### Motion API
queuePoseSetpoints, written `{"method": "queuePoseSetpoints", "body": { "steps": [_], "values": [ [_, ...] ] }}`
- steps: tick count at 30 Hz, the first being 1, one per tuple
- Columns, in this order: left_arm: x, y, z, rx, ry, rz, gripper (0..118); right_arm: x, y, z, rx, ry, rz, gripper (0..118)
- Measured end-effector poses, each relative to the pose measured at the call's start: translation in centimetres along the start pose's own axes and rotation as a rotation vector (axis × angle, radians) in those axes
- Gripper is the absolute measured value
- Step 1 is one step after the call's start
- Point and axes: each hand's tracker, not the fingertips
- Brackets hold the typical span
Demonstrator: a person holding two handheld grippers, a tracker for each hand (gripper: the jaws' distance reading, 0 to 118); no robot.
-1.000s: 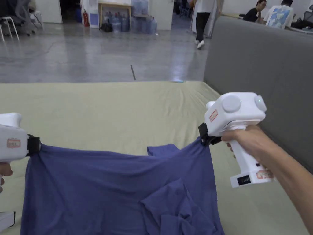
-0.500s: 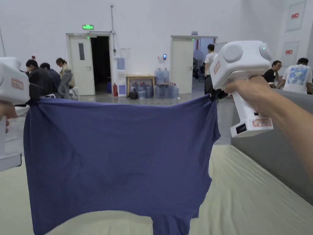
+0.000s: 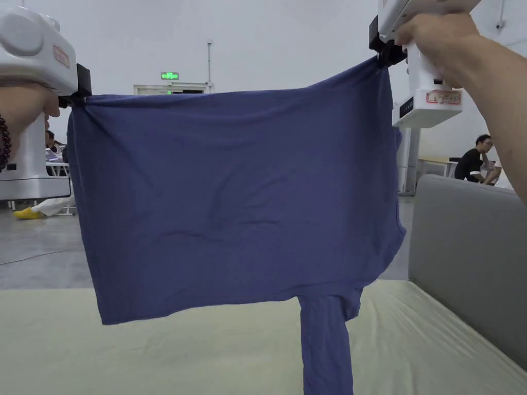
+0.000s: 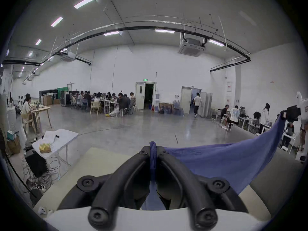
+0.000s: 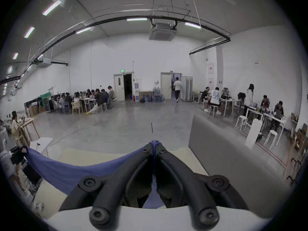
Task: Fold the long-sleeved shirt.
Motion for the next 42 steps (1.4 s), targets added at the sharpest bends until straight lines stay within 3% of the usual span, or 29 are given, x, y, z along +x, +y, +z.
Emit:
{"method": "queuePoseSetpoints", "body": {
  "steps": [9,11,18,20,35,42],
  "values": [
    [0.3,-4.6,-1.3,-0.078,-0.017,-0.019,2,1.6,-8.2,-3.6,-0.126,0.015,-0.017,5],
    [0.4,-6.7,-1.4,-0.093,-0.021,-0.043,2,1.9,-11.1,-4.5,-0.179,0.012,0.025,5],
    [-0.1,-12.9,1.2,-0.165,-0.039,-0.026,2,4.0,-17.1,-3.6,-0.249,0.054,-0.022,5],
    [-0.1,-14.2,2.8,-0.176,-0.04,-0.032,2,4.2,-18.4,-2.2,-0.259,0.052,0.011,5],
    [-2.8,-28.4,20.5,-0.236,-0.096,0.005,2,7.4,-34.5,13.5,-0.339,0.169,0.042,5],
    [-3.4,-40.8,29.7,-0.316,-0.111,-0.08,2,10.4,-47.0,21.7,-0.411,0.245,-0.045,5]
  ]
}}
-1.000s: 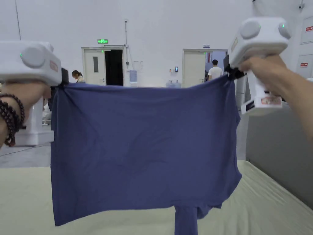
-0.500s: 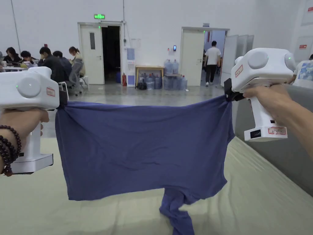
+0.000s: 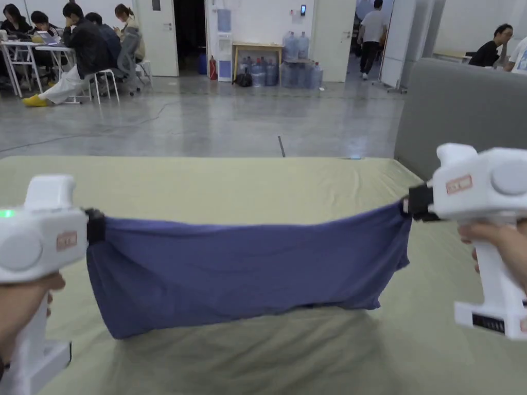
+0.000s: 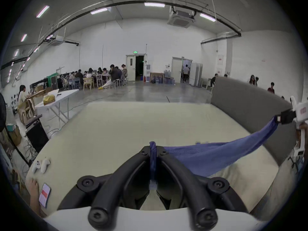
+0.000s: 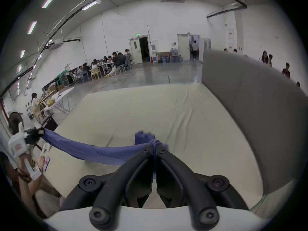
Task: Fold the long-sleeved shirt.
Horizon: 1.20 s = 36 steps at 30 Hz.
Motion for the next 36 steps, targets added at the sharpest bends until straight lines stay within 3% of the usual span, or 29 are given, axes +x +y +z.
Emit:
{"method": "queuePoseSetpoints", "body": {
  "steps": [6,10,13,28,29,31,32,33,36],
  "values": [
    [0.5,-11.5,3.5,-0.081,0.003,0.132,2,1.2,-13.9,1.0,-0.199,-0.017,-0.008,5],
    [1.3,-16.6,4.5,-0.22,0.008,0.091,2,1.5,-21.0,0.0,-0.369,-0.091,0.043,5],
    [1.8,-19.6,5.0,-0.299,0.005,0.105,2,2.2,-24.5,-1.1,-0.448,-0.099,0.003,5],
    [1.9,-23.6,6.3,-0.419,0.013,0.128,3,2.7,-28.0,-2.3,-0.612,-0.111,0.08,5],
    [1.9,-23.5,6.2,-0.427,0.01,0.134,11,2.6,-27.9,-2.2,-0.607,-0.114,0.085,12],
    [1.3,-23.5,5.5,-0.445,0.049,0.116,104,2.6,-27.6,-1.9,-0.605,-0.193,0.109,102],
    [1.2,-23.3,5.4,-0.452,0.053,0.109,118,2.7,-27.5,-1.8,-0.594,-0.215,0.121,118],
    [1.1,-22.9,5.7,-0.412,0.049,0.063,118,2.7,-26.8,-1.0,-0.496,-0.201,0.128,117],
    [2.9,-21.1,6.2,-0.409,0.047,0.106,118,3.5,-25.4,-0.7,-0.499,-0.2,0.02,113]
  ]
}}
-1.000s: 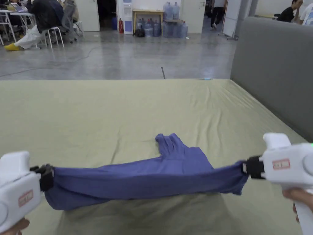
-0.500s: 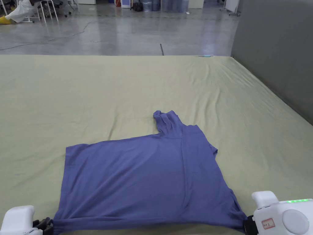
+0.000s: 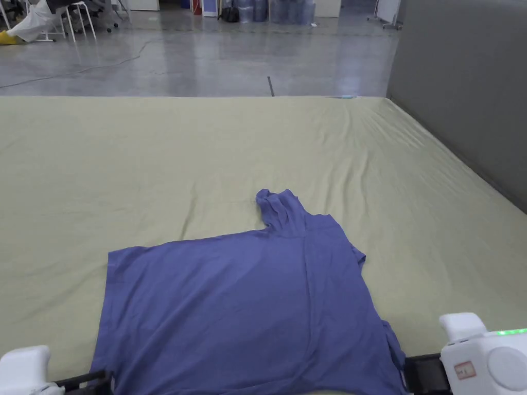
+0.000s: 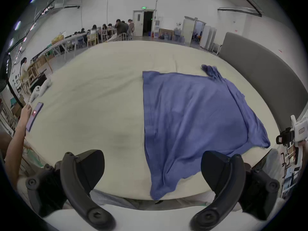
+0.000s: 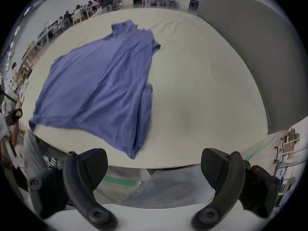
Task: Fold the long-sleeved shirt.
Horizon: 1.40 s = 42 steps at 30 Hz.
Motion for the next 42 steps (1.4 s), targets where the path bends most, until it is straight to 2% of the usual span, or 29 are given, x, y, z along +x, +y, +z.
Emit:
{"method": "queuePoseSetpoints", "body": {
  "steps": [1,2,3,4,5,11,14,18,22,24,26,27,28,29,30,33,40,41,42],
  "values": [
    [0.4,0.6,0.0,0.005,-0.003,0.006,118,0.0,0.6,1.1,0.033,0.018,-0.026,102],
    [0.0,1.4,0.0,0.016,-0.013,0.011,111,0.0,0.9,1.5,0.068,0.041,-0.042,74],
    [-0.1,2.2,0.1,0.032,-0.022,0.01,73,0.0,1.4,1.8,0.081,0.055,-0.054,15],
    [0.4,2.9,-0.1,0.045,-0.021,0.005,11,-0.2,1.9,1.6,0.082,0.06,-0.076,3],
    [0.8,3.6,-0.5,0.041,-0.013,-0.006,0,-0.3,2.3,1.5,0.103,0.058,-0.09,3],
    [1.7,7.9,-3.6,0.066,-0.064,-0.046,0,-2.2,8.5,-0.2,0.099,0.086,-0.024,3],
    [2.6,10.9,-5.8,0.079,-0.068,-0.062,0,-3.7,14.9,-0.8,0.135,0.103,0.022,3],
    [3.0,15.3,-10.5,0.053,-0.09,-0.035,0,-6.8,26.8,-3.7,0.151,0.122,0.088,3],
    [3.0,18.7,-15.7,0.013,-0.068,-0.038,0,-11.0,38.0,-10.2,0.067,0.118,0.163,3],
    [2.9,19.8,-17.8,-0.005,-0.061,-0.023,0,-13.0,42.0,-13.3,0.039,0.097,0.2,3],
    [2.7,20.5,-19.4,-0.019,-0.051,-0.014,0,-14.5,45.1,-16.1,0.018,0.092,0.205,3],
    [2.6,20.6,-20.0,-0.024,-0.052,-0.013,0,-15.2,46.5,-17.6,-0.01,0.101,0.204,17],
    [2.5,20.7,-20.3,-0.027,-0.05,-0.011,0,-16.0,47.3,-18.8,-0.045,0.107,0.212,43],
    [2.4,20.7,-20.5,-0.026,-0.052,-0.008,0,-16.7,47.8,-19.8,-0.073,0.1,0.219,75],
    [2.3,20.7,-20.7,-0.025,-0.055,-0.001,0,-17.2,48.4,-21.2,-0.084,0.081,0.216,92],
    [1.8,20.2,-21.2,-0.033,-0.069,0.017,0,-17.9,50.0,-24.3,-0.072,0.056,0.194,90],
    [0.7,19.2,-21.3,-0.039,-0.059,0.033,0,-18.8,52.9,-30.2,-0.147,0.073,0.127,90],
    [0.6,19.2,-21.3,-0.039,-0.058,0.032,0,-18.9,53.0,-30.6,-0.154,0.075,0.123,88],
    [0.5,19.2,-21.3,-0.042,-0.054,0.033,0,-19.2,52.9,-30.8,-0.169,0.075,0.116,78]
  ]
}}
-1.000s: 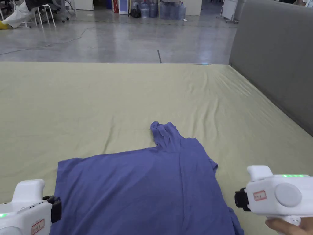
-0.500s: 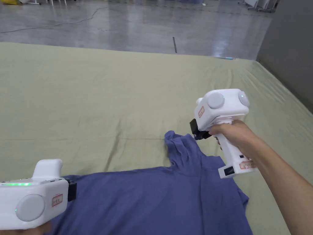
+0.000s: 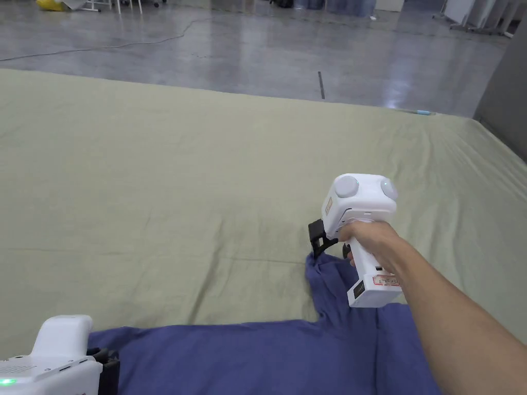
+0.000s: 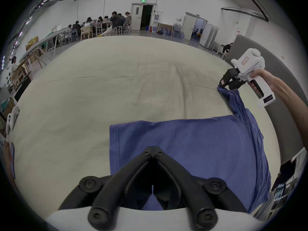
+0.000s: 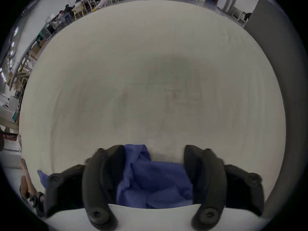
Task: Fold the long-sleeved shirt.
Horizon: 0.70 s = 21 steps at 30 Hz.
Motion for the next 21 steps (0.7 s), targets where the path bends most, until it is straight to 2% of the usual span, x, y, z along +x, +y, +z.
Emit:
{"method": "queuePoseSetpoints", "body": {
  "steps": [2,4,5,8,12,17,21],
  "values": [
    [-0.2,-0.1,0.2,0.001,0.005,0.003,0,-0.3,-0.4,-0.1,-0.023,0.014,-0.03,45],
    [-0.2,-0.2,0.6,0.009,0.007,0.014,0,-0.7,-0.7,0.3,-0.018,-0.007,-0.035,27],
    [-0.2,-0.2,0.8,0.013,0.004,0.018,0,-0.8,-0.9,0.6,-0.015,-0.005,-0.034,14],
    [-0.2,-0.3,1.8,0.023,-0.001,0.019,0,-1.1,-1.6,2.8,0.047,-0.056,-0.027,12],
    [-0.2,-0.4,3.8,0.045,0.002,0.007,0,-0.7,-4.1,9.3,0.138,-0.005,-0.01,12],
    [0.1,-0.9,7.0,0.09,-0.021,0.007,0,-0.8,-12.7,18.6,0.285,0.004,0.077,12],
    [0.7,-1.8,9.6,0.112,-0.034,-0.012,0,-0.4,-22.2,23.0,0.334,0.007,0.098,12]
  ]
}}
